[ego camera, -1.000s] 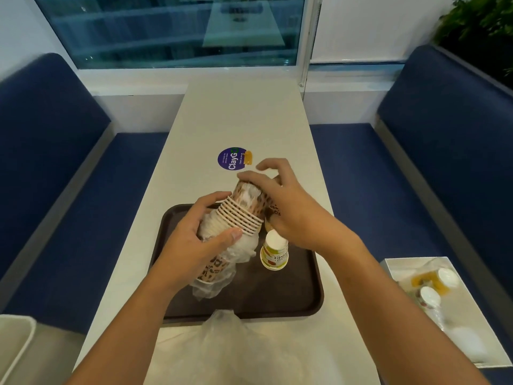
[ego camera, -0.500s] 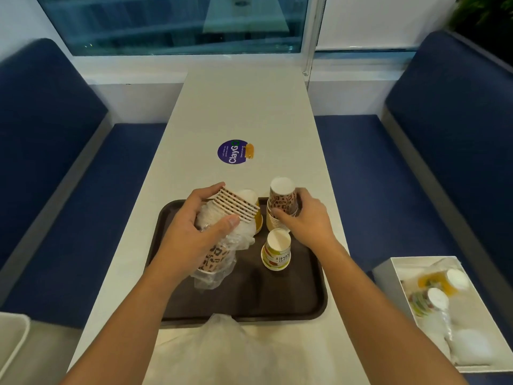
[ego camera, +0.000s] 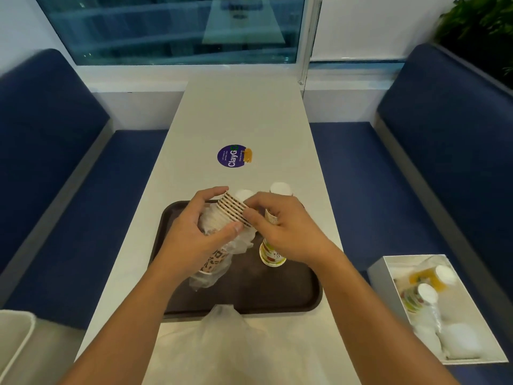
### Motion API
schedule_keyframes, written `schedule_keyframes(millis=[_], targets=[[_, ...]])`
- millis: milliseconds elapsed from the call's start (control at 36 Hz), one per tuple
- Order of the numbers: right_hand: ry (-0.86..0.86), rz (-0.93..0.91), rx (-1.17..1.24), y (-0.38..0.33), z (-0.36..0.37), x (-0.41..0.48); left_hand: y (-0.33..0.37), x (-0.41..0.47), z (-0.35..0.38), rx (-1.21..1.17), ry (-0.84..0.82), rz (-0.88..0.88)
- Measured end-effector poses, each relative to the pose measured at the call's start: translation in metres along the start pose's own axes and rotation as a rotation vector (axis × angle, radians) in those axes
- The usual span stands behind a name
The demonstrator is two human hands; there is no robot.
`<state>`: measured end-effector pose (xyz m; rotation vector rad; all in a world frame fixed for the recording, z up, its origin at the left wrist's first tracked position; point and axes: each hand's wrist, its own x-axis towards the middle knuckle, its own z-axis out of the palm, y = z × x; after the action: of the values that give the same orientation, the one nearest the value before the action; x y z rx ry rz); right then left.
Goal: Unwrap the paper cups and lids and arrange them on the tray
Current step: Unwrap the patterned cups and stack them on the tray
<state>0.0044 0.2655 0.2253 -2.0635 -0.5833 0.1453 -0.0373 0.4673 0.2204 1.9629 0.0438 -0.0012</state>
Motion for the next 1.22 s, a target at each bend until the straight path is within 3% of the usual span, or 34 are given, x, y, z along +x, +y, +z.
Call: schedule_keyframes(millis=[222, 333, 417, 528, 667, 722, 833, 889, 972, 1139, 1222], targets=[[0.026, 0.129, 0.336, -0.014, -0.003, -0.006, 0.004, -0.016, -0.003, 0.009, 0.022, 0.032], [0.176, 0.103, 0.368, -0.02, -0.006, -0.003, 0.003, -0.021, -0.007, 0.017, 0.022, 0.031], [0.237, 0.079, 0.274, -0.02, -0.014, 0.001, 0.004, -0.024, -0.012, 0.002, -0.001, 0.018], [0.035, -0.045, 0.211, -0.018, -0.022, 0.0, 0.007, -0.023, -0.014, -0.038, -0.034, 0.019], [-0.119, -0.188, -0.34, -0.011, -0.018, 0.006, 0.008, -0.018, -0.013, -0.055, -0.049, 0.015], [-0.075, -0.186, -0.399, -0.004, -0.017, 0.01, 0.007, -0.016, -0.012, -0.063, -0.058, 0.011], [0.248, -0.221, -0.392, 0.013, -0.023, 0.018, 0.003, -0.011, -0.01, -0.08, -0.053, -0.008], [0.409, -0.102, -0.289, 0.023, -0.025, 0.021, 0.002, -0.009, -0.009, -0.084, -0.039, -0.019], [0.493, 0.155, -0.093, 0.041, -0.021, 0.027, -0.002, -0.003, -0.008, -0.076, -0.018, -0.033], [0.349, 0.432, -0.054, 0.093, -0.002, 0.033, -0.01, 0.007, 0.0, -0.082, 0.01, -0.055], [0.268, 0.477, -0.064, 0.11, 0.005, 0.034, -0.014, 0.011, 0.003, -0.045, 0.011, -0.057]])
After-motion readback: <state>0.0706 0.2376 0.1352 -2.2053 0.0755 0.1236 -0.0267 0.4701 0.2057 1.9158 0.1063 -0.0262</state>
